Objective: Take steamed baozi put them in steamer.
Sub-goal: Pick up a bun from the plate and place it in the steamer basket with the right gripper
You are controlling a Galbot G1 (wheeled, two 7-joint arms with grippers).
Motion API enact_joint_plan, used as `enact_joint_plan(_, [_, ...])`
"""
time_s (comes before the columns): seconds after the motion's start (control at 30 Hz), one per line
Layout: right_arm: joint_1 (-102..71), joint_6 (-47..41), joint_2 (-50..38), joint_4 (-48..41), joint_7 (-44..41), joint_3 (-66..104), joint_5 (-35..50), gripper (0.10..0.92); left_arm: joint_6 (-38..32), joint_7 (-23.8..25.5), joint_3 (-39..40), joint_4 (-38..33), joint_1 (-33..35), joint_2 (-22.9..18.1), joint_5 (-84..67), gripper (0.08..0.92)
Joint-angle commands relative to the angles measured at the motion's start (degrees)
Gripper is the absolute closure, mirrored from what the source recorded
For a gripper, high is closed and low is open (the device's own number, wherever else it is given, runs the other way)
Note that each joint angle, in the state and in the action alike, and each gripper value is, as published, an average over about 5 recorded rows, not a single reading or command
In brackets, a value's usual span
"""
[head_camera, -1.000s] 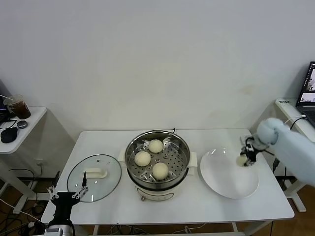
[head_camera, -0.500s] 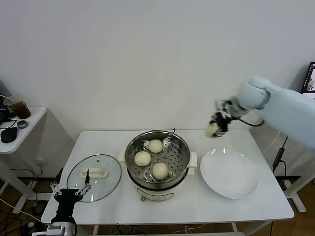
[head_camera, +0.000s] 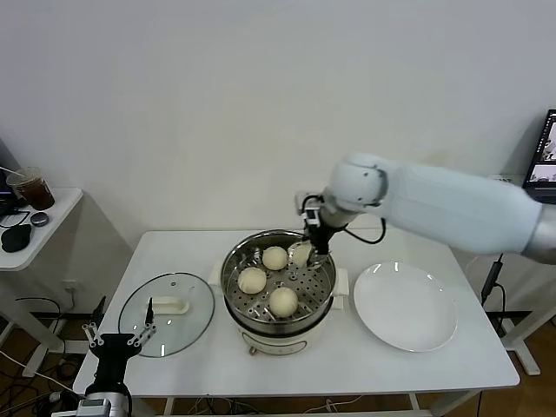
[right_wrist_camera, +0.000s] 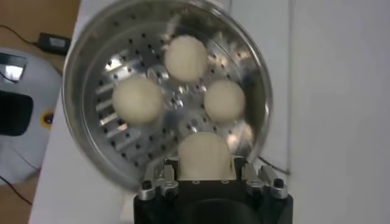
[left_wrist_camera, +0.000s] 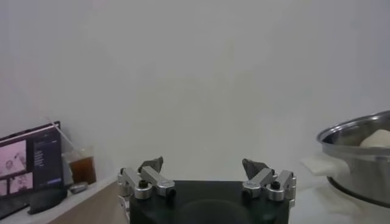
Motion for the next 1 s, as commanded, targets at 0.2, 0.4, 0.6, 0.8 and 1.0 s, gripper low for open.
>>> enact_joint_plan(0.2, [-7.2,-3.9,6.6,-6.5,2.1,-1.4,-3.1,0.499,0.0,0.0,-0.4,0.1,-0.1,-0.1,-0.1,0.177])
enact_joint_plan(0.4, [-8.8,-3.6,6.5,-7.1,2.3,-0.4,-4.4,0.496,0.0,0.0,-0.4,0.2,-0.1,-0.2,-0.1,0.177])
enact_joint_plan(0.6, [-9.6,-3.1,7.0,-8.1,2.9,0.9,-4.8,0.491,0.0,0.0,-0.3,0.1,-0.2,-0.3,-0.1,0.177])
enact_joint_plan(0.8, [-8.4,-3.3,6.1,-6.7,2.9,1.6,-4.3,0.454,0.0,0.0,-0.4,0.3,-0.2,-0.3,-0.2,0.177])
enact_joint_plan(1.0, [-6.4,-3.7,2.4,-3.1,2.0,2.6,-3.7,0.288,0.1,0.0,-0.1,0.4,-0.6,-0.3,-0.2,0.177])
